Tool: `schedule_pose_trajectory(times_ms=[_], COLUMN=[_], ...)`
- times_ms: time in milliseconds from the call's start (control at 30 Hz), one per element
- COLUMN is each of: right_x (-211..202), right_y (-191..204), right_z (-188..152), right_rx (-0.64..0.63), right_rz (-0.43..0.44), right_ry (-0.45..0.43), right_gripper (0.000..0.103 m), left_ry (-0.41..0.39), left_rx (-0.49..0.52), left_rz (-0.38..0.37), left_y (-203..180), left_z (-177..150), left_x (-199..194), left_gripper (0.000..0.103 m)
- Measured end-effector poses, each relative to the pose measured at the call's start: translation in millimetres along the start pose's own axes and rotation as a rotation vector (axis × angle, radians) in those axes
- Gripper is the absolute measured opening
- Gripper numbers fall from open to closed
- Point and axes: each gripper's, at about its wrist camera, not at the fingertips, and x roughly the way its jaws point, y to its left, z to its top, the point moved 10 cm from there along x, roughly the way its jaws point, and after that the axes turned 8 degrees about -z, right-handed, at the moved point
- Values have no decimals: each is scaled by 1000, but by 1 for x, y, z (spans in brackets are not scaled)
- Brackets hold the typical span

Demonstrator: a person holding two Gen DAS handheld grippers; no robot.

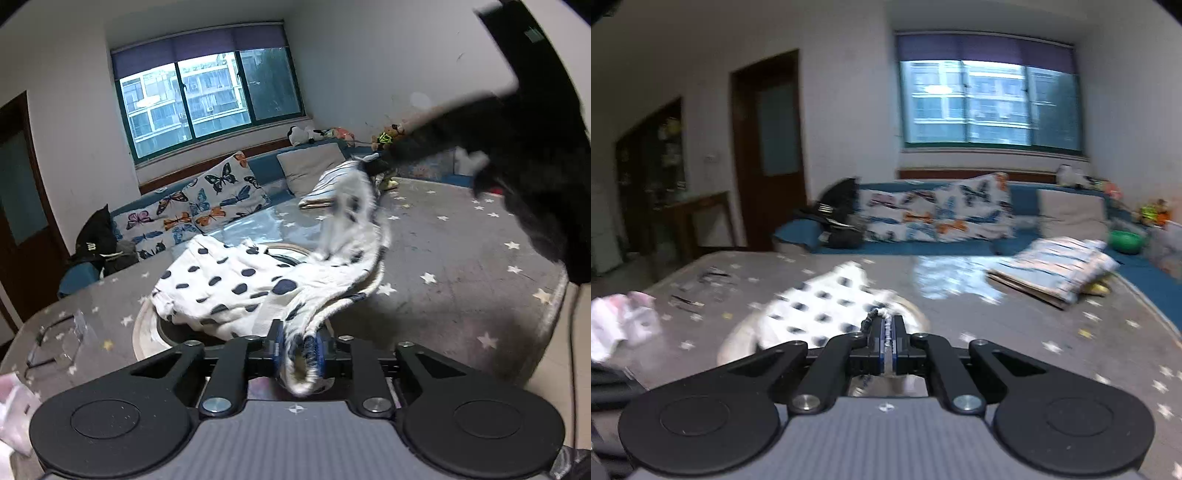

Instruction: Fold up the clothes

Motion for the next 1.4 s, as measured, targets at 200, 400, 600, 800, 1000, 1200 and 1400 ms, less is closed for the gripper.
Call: schedule_pose_trajectory(times_ms=[200,400,600,800,1000,1200,1400], right_x=[4,11,11,18,71,120,150], right_y=[85,183,237,207,133,48,19], right_z=[23,4,-25,-26,-42,-70,-76], right_rx=[-113,-245,-306,-305,-243,-68,5], right_rz=[260,508,652,573,326,142,93], right_ry=[-27,48,125,144,242,390,403], right_gripper=[3,3,12,25,25,26,28], left_ry=[-98,-159,-125,-100,-5,95,180], left_rx=[-80,-195,-317,-326,-329,-341,-372], left_rz=[39,195,338,323,276,310,310], left_y=[32,90,141,152,148,161,178], left_z=[3,-15,-52,-44,-46,-58,-82], left_x=[-46,-95,-117,-93,-31,10,29], left_gripper=[52,56,56,55,54,55,49])
